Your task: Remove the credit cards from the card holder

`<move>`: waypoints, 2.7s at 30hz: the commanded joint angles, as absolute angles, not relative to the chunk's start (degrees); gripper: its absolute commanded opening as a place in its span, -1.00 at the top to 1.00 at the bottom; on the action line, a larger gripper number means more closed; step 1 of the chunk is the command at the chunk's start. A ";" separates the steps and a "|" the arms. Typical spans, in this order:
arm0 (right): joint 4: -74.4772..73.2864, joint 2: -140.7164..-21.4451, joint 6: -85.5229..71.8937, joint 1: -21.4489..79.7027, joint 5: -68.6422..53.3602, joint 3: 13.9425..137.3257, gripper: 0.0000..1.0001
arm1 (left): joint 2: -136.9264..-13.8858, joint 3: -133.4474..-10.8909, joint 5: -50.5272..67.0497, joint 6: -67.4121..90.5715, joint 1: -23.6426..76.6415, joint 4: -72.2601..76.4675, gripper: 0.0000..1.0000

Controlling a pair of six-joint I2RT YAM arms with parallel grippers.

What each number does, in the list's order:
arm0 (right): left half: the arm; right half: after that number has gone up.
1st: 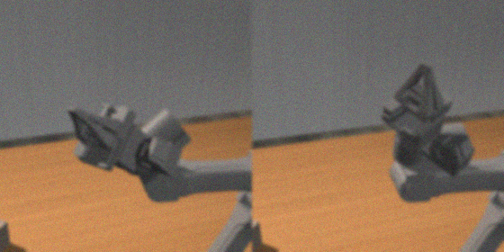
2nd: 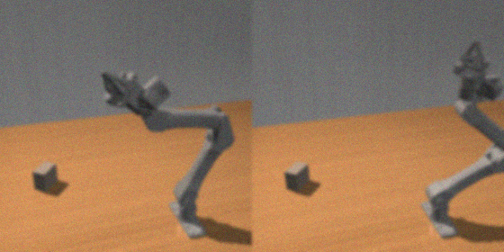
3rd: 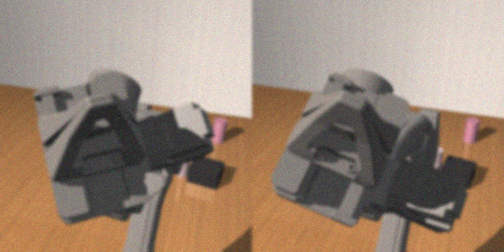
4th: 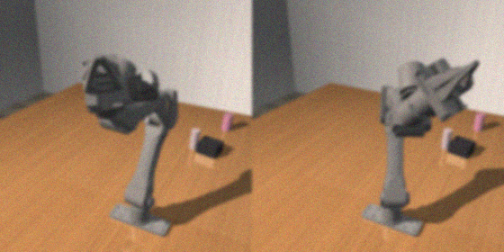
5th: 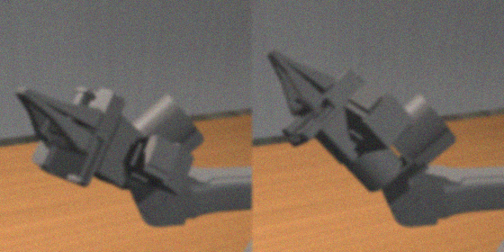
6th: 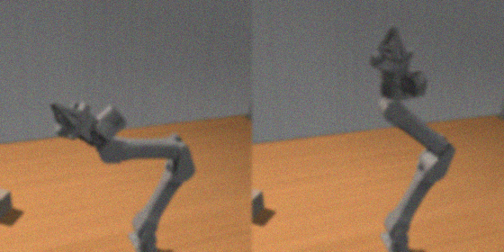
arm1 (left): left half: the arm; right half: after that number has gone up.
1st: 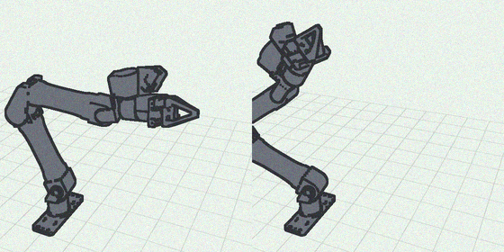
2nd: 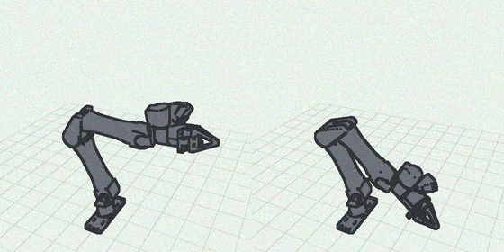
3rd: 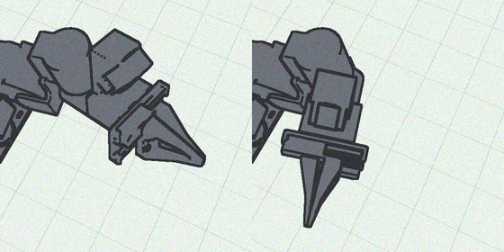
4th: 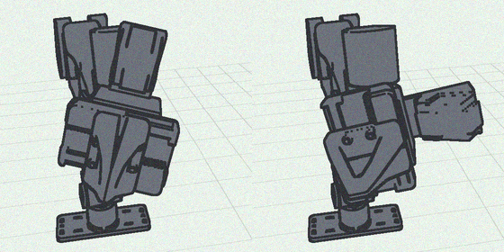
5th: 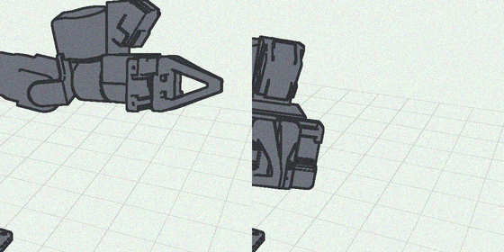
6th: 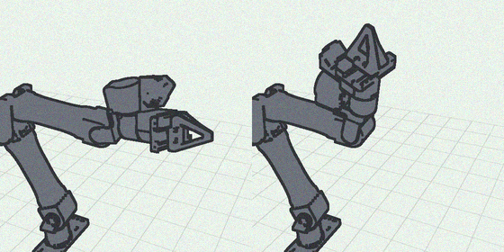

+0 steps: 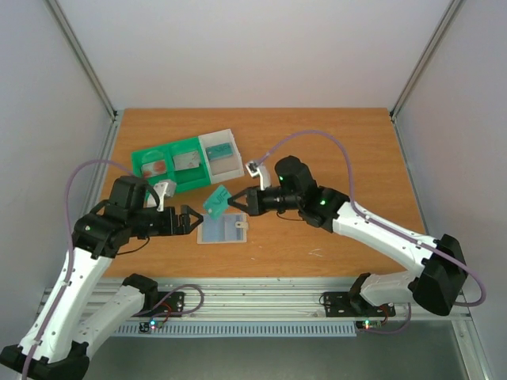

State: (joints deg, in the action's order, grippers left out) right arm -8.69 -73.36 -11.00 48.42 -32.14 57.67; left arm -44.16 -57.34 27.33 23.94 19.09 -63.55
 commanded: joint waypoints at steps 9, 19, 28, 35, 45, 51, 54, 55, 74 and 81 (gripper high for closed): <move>-8.89 -89.03 -13.29 42.56 -8.43 66.58 0.98 | -39.96 -53.78 13.40 23.17 19.14 -59.30 -0.99; -9.20 -104.71 -13.20 40.78 -2.22 78.83 0.98 | -38.44 -51.59 14.19 22.15 19.12 -57.36 -0.99; -11.81 -115.59 -11.05 39.65 2.42 91.96 0.98 | -38.01 -51.15 16.02 21.68 19.12 -57.29 -0.99; -17.02 -124.68 -8.42 38.73 0.60 104.59 0.98 | -37.31 -51.23 16.22 21.39 19.12 -57.62 -0.99; -20.23 -134.15 -8.51 37.70 -3.00 116.29 0.98 | -36.53 -51.24 15.65 21.19 19.14 -57.99 -0.99; -23.05 -138.55 -8.85 37.19 -4.83 122.18 0.96 | -36.36 -51.16 15.57 21.18 19.08 -57.98 -0.99; -23.83 -139.86 -9.40 36.78 -5.49 124.03 0.96 | -36.53 -51.20 16.18 21.03 19.10 -57.96 -0.99; -24.43 -140.38 -9.69 36.62 -5.75 124.93 0.95 | -36.64 -51.23 16.10 21.01 19.09 -58.00 -0.99; -32.04 -147.45 -12.76 35.03 -5.20 135.50 0.81 | -36.43 -51.06 17.24 20.74 19.07 -57.44 -0.99; -35.20 -146.37 -10.34 34.44 -6.09 137.60 0.61 | -36.61 -51.33 16.48 20.90 19.14 -58.18 -0.99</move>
